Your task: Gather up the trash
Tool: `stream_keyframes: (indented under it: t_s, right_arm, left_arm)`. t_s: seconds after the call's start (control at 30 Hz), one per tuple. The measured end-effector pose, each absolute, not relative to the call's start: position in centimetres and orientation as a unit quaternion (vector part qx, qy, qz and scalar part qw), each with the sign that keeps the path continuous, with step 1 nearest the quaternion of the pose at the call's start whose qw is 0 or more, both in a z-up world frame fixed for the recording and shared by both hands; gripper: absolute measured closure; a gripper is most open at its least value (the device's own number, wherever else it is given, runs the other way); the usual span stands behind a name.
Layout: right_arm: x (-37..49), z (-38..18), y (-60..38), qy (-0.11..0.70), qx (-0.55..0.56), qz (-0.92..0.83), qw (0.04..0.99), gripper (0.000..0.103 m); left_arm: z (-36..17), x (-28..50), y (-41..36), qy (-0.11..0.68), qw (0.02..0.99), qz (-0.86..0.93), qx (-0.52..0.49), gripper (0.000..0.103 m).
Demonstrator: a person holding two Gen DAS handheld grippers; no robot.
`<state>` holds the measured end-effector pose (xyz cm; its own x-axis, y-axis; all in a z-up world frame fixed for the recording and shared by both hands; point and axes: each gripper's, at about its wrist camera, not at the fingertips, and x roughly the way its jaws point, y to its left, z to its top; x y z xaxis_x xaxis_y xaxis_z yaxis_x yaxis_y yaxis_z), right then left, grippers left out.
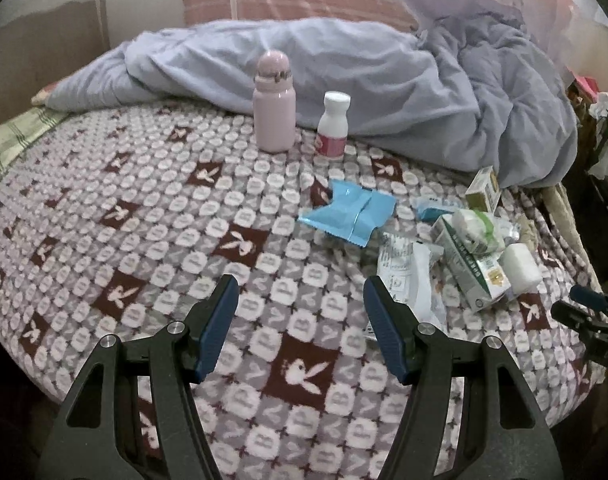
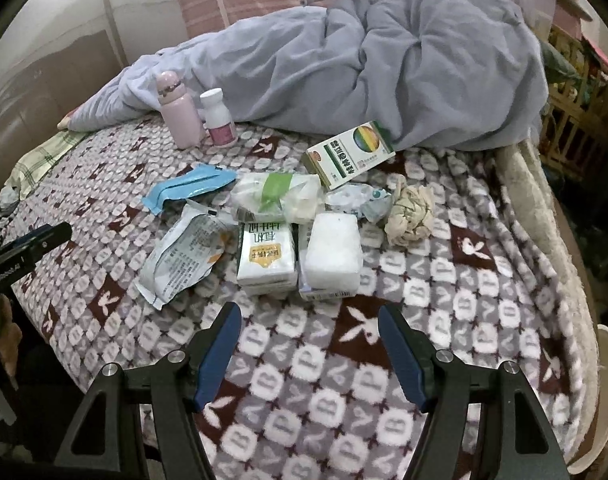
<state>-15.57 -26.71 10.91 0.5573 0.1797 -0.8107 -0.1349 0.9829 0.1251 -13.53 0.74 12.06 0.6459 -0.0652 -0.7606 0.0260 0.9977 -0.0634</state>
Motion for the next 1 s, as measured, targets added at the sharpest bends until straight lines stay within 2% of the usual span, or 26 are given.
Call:
stream_keyframes:
  t_s: [0.27, 0.53, 0.7, 0.9, 1.0]
  right_arm:
    - [-11.1, 10.7, -25.8, 0.479, 0.05, 0.114, 0.869, 0.035]
    - [-10.7, 9.7, -29.1, 0.486, 0.039, 0.084, 0.869, 0.035]
    - [-10.7, 8.4, -31.2, 0.503, 0.085, 0.081, 0.857, 0.035]
    - [-9.5, 7.7, -28.8, 0.514, 0.047, 0.089, 0.852, 0.035]
    - [-8.7, 6.9, -28.5, 0.515, 0.068, 0.097, 0.849, 0.037]
  left_arm:
    - [10.9, -9.3, 1.3, 0.447, 0.89, -0.04, -0.086, 0.039]
    - [10.5, -4.9, -0.1, 0.458, 0.884, -0.052, -0.076, 0.039]
    - [9.3, -1.7, -1.3, 0.475, 0.875, -0.06, -0.07, 0.039]
    - [7.1, 0.9, -3.0, 0.506, 0.857, -0.081, -0.056, 0.039]
    - [5.9, 1.8, -3.7, 0.52, 0.85, -0.076, -0.031, 0.039]
